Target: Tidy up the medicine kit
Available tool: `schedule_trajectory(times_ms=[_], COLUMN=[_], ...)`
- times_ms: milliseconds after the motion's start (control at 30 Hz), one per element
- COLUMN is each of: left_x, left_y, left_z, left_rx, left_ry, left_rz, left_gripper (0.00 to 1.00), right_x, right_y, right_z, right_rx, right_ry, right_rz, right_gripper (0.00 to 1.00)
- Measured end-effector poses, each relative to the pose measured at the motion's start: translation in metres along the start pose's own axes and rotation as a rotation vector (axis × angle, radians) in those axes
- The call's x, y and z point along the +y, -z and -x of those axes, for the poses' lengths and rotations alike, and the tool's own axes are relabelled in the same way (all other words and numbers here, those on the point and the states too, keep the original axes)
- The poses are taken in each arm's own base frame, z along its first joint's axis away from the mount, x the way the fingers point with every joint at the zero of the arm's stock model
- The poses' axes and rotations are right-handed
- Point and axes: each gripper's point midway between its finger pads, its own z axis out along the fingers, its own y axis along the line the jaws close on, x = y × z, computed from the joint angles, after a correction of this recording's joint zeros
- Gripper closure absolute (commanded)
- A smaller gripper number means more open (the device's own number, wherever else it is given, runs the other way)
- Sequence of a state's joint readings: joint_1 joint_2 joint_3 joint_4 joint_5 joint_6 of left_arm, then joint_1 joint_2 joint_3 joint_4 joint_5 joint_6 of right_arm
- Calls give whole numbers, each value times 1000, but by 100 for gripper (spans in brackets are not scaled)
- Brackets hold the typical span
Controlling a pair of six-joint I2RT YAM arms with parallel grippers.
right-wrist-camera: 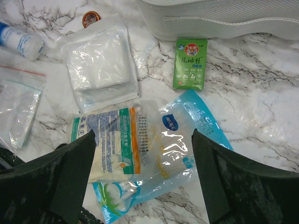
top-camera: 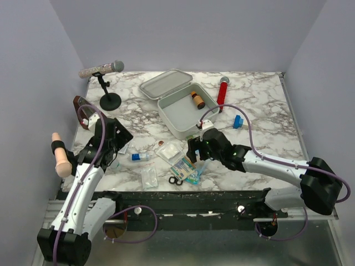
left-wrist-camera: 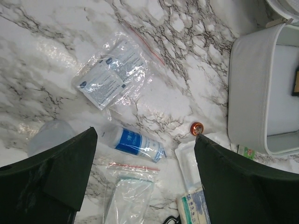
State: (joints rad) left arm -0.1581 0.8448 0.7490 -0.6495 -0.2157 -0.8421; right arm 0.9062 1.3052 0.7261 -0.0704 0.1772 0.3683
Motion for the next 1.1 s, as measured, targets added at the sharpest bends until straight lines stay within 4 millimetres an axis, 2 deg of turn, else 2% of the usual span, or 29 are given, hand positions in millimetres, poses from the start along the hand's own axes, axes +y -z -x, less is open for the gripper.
schedule_trajectory(times_ms=[200,333,567,767,1100], left_x=[17,38,60,83,88], left_y=[27,36,22,8,3], left_z=[15,14,-3,-32,-40], left_rx=[-77,-98,-21,51,64], left_ry=[24,42,42,65,104], left_rz=[57,146,301,399,433], left_gripper=[1,3,11,16,30], right_x=[0,2,4,7,9], right_y=[-1,-1,2,6,9], right_z=[-7,-12,-19,-16,-11], right_rx=[17,30,44,32,16], right_ry=[17,18,17,14,12], right_rz=[12,29,53,68,79], right_gripper=[8,8,8,8,8])
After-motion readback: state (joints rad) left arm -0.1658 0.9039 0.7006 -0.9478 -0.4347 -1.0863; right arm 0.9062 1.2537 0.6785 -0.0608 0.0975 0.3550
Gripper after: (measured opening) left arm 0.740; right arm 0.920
